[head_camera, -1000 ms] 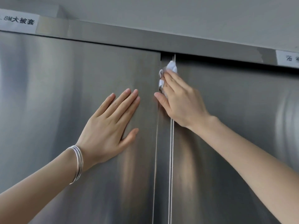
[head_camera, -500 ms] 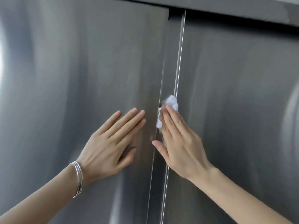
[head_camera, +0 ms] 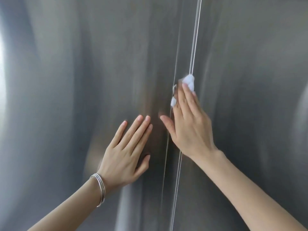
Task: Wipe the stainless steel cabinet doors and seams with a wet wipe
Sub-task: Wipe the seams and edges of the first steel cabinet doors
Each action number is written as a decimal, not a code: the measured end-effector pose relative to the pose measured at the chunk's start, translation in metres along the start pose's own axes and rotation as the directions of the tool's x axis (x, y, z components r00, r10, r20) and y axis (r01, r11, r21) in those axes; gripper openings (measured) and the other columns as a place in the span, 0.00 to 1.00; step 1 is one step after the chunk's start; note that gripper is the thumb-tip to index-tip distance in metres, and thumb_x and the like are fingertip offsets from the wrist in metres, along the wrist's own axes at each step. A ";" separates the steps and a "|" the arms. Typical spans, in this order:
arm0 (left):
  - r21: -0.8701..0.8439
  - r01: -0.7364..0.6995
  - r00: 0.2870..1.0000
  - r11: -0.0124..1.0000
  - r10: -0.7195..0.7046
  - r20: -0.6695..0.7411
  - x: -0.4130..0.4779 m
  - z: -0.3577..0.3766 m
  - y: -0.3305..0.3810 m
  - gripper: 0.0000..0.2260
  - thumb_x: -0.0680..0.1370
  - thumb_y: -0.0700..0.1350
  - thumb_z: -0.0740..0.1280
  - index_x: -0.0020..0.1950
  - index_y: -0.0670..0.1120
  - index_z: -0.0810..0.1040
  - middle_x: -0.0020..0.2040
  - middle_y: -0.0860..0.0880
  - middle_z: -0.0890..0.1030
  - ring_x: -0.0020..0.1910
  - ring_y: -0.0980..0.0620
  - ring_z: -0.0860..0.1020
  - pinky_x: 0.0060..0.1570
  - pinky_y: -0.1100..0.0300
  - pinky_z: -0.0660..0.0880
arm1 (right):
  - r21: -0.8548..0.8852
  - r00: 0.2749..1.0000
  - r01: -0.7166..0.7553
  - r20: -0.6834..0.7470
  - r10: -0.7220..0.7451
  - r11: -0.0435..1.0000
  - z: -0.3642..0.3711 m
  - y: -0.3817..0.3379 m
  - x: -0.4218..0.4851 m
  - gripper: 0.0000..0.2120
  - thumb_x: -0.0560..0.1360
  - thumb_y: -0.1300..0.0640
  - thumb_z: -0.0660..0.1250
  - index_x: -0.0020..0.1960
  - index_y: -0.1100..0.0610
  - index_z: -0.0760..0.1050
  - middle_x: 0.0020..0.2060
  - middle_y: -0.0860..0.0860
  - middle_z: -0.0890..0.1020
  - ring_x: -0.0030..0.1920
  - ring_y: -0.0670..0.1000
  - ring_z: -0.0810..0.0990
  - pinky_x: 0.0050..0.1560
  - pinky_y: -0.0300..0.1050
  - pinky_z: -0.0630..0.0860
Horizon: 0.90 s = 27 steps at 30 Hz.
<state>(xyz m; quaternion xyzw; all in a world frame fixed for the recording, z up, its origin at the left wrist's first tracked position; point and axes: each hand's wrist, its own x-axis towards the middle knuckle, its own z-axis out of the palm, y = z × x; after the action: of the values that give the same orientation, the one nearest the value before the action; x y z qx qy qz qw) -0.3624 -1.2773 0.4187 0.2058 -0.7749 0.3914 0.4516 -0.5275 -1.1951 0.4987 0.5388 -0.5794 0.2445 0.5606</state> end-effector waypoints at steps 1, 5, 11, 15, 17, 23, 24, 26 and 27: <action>0.002 0.004 1.000 1.000 -0.004 -0.006 0.000 0.000 0.000 0.32 0.76 0.51 0.59 0.77 0.39 0.57 0.78 0.43 0.55 0.78 0.44 0.53 0.76 0.46 0.49 | -0.014 0.999 -0.031 -0.014 0.031 0.999 -0.002 0.003 0.018 0.33 0.82 0.43 0.43 0.72 0.70 0.59 0.72 0.63 0.61 0.75 0.58 0.55 0.74 0.51 0.56; -0.024 -0.003 1.000 1.000 0.003 -0.030 0.000 0.001 -0.001 0.32 0.75 0.50 0.60 0.76 0.39 0.58 0.78 0.43 0.56 0.78 0.45 0.53 0.76 0.46 0.50 | -0.029 0.993 0.011 0.118 -0.007 1.000 0.009 -0.019 -0.044 0.33 0.83 0.43 0.43 0.73 0.71 0.54 0.73 0.64 0.55 0.75 0.60 0.50 0.74 0.53 0.55; -0.011 -0.026 0.999 1.000 0.026 -0.044 -0.001 0.005 -0.002 0.32 0.75 0.50 0.60 0.77 0.38 0.57 0.78 0.42 0.55 0.78 0.44 0.53 0.76 0.45 0.50 | -0.004 0.998 0.062 0.003 -0.062 0.998 0.007 -0.013 -0.046 0.29 0.82 0.45 0.49 0.69 0.70 0.65 0.70 0.63 0.65 0.73 0.59 0.61 0.69 0.52 0.67; -0.019 -0.024 0.998 1.000 0.023 -0.058 -0.001 0.005 -0.002 0.32 0.76 0.50 0.60 0.76 0.38 0.57 0.78 0.42 0.55 0.78 0.44 0.53 0.76 0.45 0.50 | -0.032 0.995 -0.101 0.001 0.101 0.994 0.008 -0.016 -0.011 0.32 0.83 0.44 0.46 0.71 0.70 0.60 0.73 0.63 0.61 0.75 0.58 0.55 0.72 0.51 0.63; -0.027 -0.028 0.997 0.999 0.026 -0.072 0.000 0.004 -0.002 0.32 0.76 0.50 0.59 0.76 0.38 0.58 0.78 0.42 0.56 0.78 0.44 0.53 0.76 0.45 0.50 | -0.119 0.991 -0.056 0.117 0.070 0.991 0.016 -0.033 -0.060 0.33 0.83 0.44 0.44 0.72 0.72 0.53 0.73 0.65 0.55 0.75 0.60 0.51 0.73 0.52 0.60; -0.013 -0.023 0.999 1.000 0.023 -0.048 -0.001 0.003 -0.001 0.32 0.75 0.50 0.59 0.77 0.37 0.56 0.78 0.41 0.55 0.78 0.44 0.52 0.76 0.45 0.49 | 0.006 0.979 0.115 0.167 -0.114 0.993 0.004 -0.022 -0.082 0.26 0.81 0.50 0.51 0.70 0.69 0.60 0.71 0.63 0.63 0.74 0.58 0.58 0.69 0.51 0.67; -0.013 -0.018 0.999 1.000 0.018 -0.050 -0.001 0.003 -0.001 0.32 0.76 0.50 0.59 0.77 0.37 0.57 0.78 0.41 0.55 0.78 0.44 0.52 0.76 0.45 0.49 | 0.046 0.987 0.082 0.132 -0.087 0.996 0.000 -0.018 -0.065 0.25 0.81 0.51 0.51 0.70 0.69 0.61 0.71 0.62 0.64 0.74 0.57 0.59 0.69 0.50 0.67; -0.022 -0.030 0.998 0.999 0.029 -0.050 -0.002 0.002 -0.002 0.31 0.76 0.49 0.58 0.77 0.38 0.57 0.78 0.42 0.56 0.78 0.45 0.53 0.76 0.46 0.49 | 0.106 0.995 0.038 0.088 -0.047 0.994 -0.004 -0.015 -0.052 0.21 0.81 0.58 0.53 0.70 0.69 0.63 0.71 0.61 0.65 0.73 0.56 0.60 0.68 0.47 0.68; -0.028 -0.058 0.997 0.998 0.057 -0.046 -0.003 0.002 -0.002 0.30 0.76 0.48 0.58 0.76 0.38 0.58 0.78 0.42 0.57 0.78 0.46 0.53 0.76 0.46 0.50 | 0.122 0.996 0.041 0.070 -0.049 0.992 -0.004 -0.014 -0.055 0.19 0.81 0.62 0.54 0.70 0.68 0.63 0.71 0.60 0.66 0.73 0.56 0.61 0.68 0.46 0.68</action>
<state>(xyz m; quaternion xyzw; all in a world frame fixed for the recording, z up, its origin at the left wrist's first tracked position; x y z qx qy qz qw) -0.3611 -1.2804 0.4161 0.1678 -0.7757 0.3976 0.4606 -0.5247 -1.1768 0.4445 0.5932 -0.5712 0.2466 0.5109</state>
